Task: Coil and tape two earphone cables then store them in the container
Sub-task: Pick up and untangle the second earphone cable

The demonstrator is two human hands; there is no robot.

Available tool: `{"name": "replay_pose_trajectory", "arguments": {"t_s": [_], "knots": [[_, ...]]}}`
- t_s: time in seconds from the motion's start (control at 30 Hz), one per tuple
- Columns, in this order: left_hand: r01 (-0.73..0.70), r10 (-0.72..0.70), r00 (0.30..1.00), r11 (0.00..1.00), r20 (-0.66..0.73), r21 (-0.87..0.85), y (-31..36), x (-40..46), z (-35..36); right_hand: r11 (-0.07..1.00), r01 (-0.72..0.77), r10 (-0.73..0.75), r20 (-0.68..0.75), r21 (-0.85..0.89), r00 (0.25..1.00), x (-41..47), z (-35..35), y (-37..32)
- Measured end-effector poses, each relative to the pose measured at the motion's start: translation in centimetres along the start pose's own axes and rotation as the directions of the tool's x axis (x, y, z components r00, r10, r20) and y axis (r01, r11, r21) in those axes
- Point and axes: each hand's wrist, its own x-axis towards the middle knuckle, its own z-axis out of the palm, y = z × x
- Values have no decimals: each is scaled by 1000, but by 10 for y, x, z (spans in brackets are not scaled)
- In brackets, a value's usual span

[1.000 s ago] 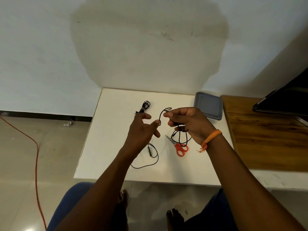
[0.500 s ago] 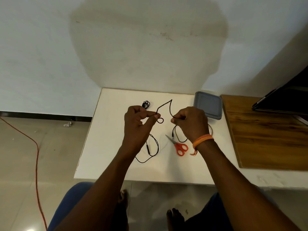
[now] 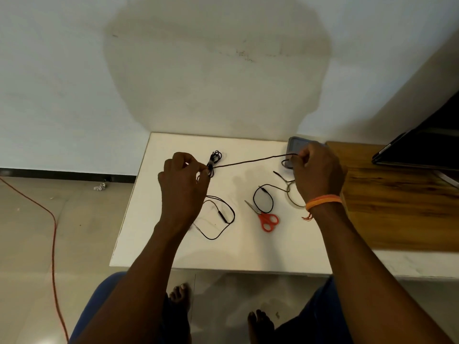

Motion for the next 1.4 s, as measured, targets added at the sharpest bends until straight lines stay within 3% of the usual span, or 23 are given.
{"name": "replay_pose_trajectory", "arguments": {"t_s": [0.13,0.27,0.33,0.4,0.47,0.6,0.7,0.8,0.97,1.13,1.23,1.33,1.4], "knots": [[33,-25,994,997,-105,75,-5,3,-5,997,-40,45,-68,73,997,9,-7,8],[18,-12,999,990,-47,138,-11,1,-3,995,-84,88,-74,55,993,11,-8,6],[67,-68,998,992,11,106,-11,-1,-3,974,-84,83,14,208,996,12,-6,1],[144,-146,986,989,80,22,-13,-4,2,870,-233,151,214,435,965,10,-3,-6],[233,-223,965,971,138,-57,-15,-7,12,750,-395,192,396,531,898,7,0,-14],[384,-364,923,880,122,-279,7,-15,22,727,-419,146,474,544,869,-2,5,-21],[188,-203,979,907,-1,-378,38,-21,18,712,-431,165,466,554,869,-6,10,-24],[26,-6,999,903,48,-430,56,-28,19,684,-440,124,502,581,856,-10,9,-29],[141,-56,985,812,165,-567,62,-41,28,657,-450,41,568,605,822,-17,7,-38],[213,-84,963,819,255,-533,56,-32,18,522,-573,77,634,632,770,-22,6,-45],[276,-137,949,800,285,-533,57,-30,16,443,-694,113,732,568,672,-25,6,-48],[343,-253,937,799,240,-494,50,-29,17,334,-788,103,811,517,576,-23,6,-47],[361,-317,932,838,173,-409,42,-25,13,315,-787,109,804,530,585,-20,3,-44]]}}
